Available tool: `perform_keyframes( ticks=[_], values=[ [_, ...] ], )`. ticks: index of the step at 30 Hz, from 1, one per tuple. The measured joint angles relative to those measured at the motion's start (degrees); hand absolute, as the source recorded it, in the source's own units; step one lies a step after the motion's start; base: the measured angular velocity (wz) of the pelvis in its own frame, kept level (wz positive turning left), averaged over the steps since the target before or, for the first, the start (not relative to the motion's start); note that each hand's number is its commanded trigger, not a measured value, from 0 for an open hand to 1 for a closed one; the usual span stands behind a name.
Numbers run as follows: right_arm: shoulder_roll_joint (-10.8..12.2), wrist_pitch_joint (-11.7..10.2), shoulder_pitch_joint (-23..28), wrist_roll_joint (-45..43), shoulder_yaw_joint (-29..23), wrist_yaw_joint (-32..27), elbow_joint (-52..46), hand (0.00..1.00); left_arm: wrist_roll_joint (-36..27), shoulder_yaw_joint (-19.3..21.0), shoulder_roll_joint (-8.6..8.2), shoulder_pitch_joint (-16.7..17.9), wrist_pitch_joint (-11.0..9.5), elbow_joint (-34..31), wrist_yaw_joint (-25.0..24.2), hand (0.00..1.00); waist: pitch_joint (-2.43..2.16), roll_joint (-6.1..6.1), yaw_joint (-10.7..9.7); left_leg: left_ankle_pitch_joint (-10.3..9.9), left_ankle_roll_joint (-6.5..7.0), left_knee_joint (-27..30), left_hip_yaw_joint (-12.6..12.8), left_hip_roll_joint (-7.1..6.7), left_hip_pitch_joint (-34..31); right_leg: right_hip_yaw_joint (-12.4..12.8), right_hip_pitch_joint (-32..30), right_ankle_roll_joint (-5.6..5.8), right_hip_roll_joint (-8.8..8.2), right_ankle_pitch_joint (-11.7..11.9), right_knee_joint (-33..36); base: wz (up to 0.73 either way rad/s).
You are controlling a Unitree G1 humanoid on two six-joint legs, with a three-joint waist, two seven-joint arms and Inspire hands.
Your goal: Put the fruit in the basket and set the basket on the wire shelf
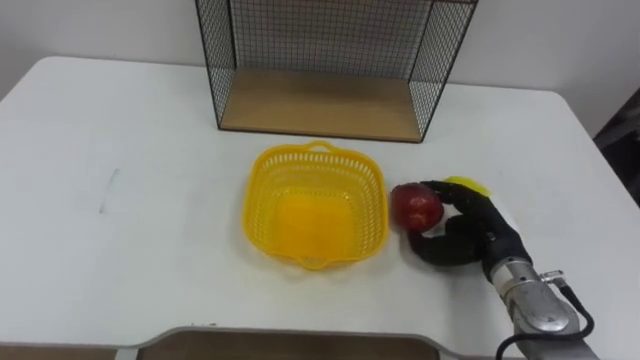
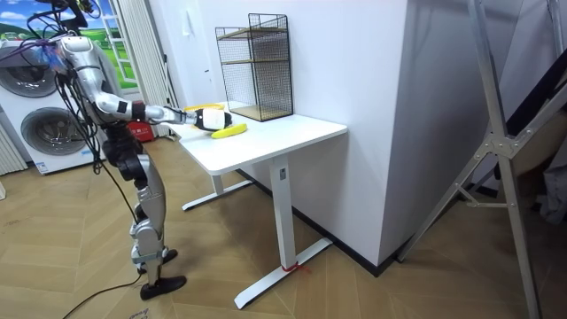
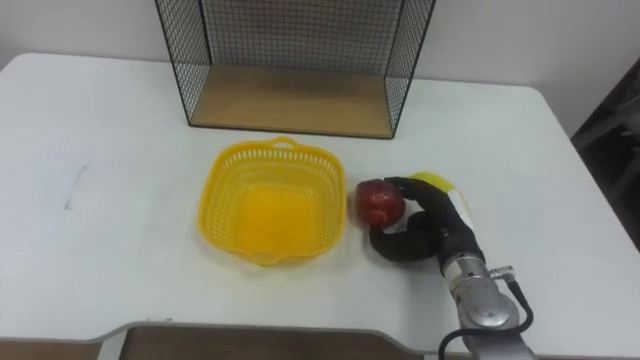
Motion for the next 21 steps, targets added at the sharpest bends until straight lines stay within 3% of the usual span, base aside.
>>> perform_keyframes(
  ticks=[5,10,17,21],
  values=[
    [0.0,0.0,0.0,0.1,0.0,-1.0,0.0,1.00,0.0,0.0,-0.12,0.3,0.8,0.8,0.0,0.00,0.00,0.11,0.0,0.0,-0.01,0.3,-0.1,0.00,-0.4,0.0,-0.1,0.00,-0.01,0.0,0.0,0.01],
    [1.2,0.0,0.0,3.0,-1.3,-2.2,0.0,1.00,0.0,0.0,-0.91,0.2,0.8,0.8,0.0,0.00,-0.35,0.83,-0.1,0.0,-0.01,0.3,-0.1,-0.01,-0.3,-0.3,-0.1,0.00,-0.05,0.0,0.0,0.00],
    [2.0,-0.5,-0.1,7.7,-2.8,-4.1,-0.1,1.00,0.0,0.1,-1.40,-0.2,0.7,0.4,-0.3,0.00,-0.31,1.06,-0.1,0.0,0.00,0.0,0.1,0.00,-0.3,-0.3,-0.3,0.00,-0.04,0.0,0.0,0.00],
    [2.0,-0.5,-0.1,8.7,-3.3,-4.4,-1.5,1.00,0.0,0.1,-1.63,-0.1,0.6,0.8,-0.3,0.00,-0.29,1.13,0.2,0.0,-0.01,-0.2,0.7,0.05,-0.3,1.0,-0.7,0.00,0.06,0.0,0.0,-0.09]
  ],
)
